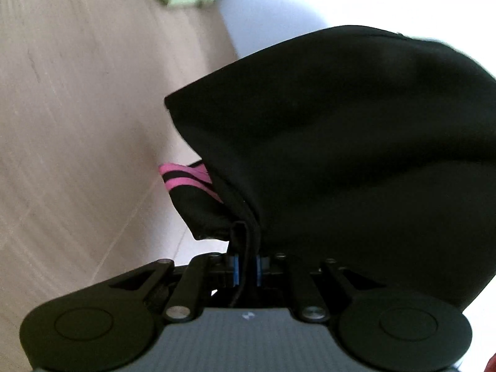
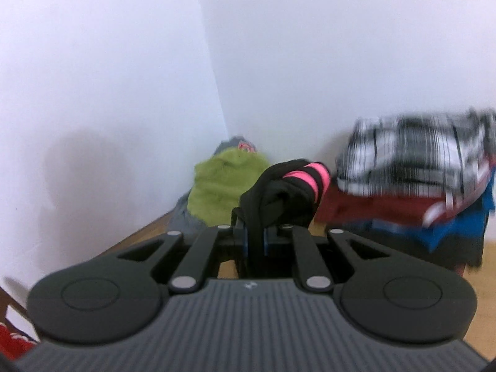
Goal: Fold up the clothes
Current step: 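Carry the folded jacket onto the top of the folded clothes stack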
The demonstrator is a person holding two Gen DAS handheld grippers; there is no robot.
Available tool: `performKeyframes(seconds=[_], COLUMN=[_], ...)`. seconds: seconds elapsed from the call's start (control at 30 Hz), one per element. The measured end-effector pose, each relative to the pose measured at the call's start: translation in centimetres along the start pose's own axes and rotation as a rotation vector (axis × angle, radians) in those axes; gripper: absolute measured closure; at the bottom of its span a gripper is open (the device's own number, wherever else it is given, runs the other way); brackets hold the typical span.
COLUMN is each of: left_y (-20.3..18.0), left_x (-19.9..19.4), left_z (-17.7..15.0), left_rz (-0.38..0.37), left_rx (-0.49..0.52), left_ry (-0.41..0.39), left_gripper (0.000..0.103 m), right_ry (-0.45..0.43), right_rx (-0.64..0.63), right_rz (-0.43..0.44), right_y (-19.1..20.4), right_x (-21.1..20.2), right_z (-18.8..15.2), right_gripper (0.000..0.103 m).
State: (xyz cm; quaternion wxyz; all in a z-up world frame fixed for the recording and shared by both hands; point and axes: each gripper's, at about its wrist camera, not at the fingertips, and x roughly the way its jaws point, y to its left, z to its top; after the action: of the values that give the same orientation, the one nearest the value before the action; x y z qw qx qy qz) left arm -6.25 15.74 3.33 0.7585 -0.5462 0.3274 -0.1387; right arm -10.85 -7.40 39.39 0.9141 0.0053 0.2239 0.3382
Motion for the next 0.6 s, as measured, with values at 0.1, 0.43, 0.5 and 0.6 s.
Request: performKeyframes(seconds=[0.1, 0.43, 0.5, 0.6], left_y=[-1.7, -14.2, -18.6, -25.5], left_x=[-0.2, -0.5, 0.9, 5.2], left_z=[2.6, 16.4, 20.2, 24.4], left_rz=[-0.065, -0.176, -0.15, -0.043], left_rx=[-0.014, 0.121, 0.211, 0.388], left_ry=[-0.092, -0.314, -0.295, -0.199], left_gripper=[0.093, 0.093, 0.093, 0.093], right_ry=[-0.048, -0.291, -0.336, -0.35], right_rx=[-0.049, 0.061, 0.147, 0.338], right_rz=[-0.018, -0.138, -0.226, -0.347], right_y=[0.1, -6.8, -11.0, -19.0], right_x=[1.0, 3.4, 3.3, 3.2], right_z=[3.8, 18.3, 20.1, 20.7], right_gripper=[0.091, 0.091, 0.091, 0.091])
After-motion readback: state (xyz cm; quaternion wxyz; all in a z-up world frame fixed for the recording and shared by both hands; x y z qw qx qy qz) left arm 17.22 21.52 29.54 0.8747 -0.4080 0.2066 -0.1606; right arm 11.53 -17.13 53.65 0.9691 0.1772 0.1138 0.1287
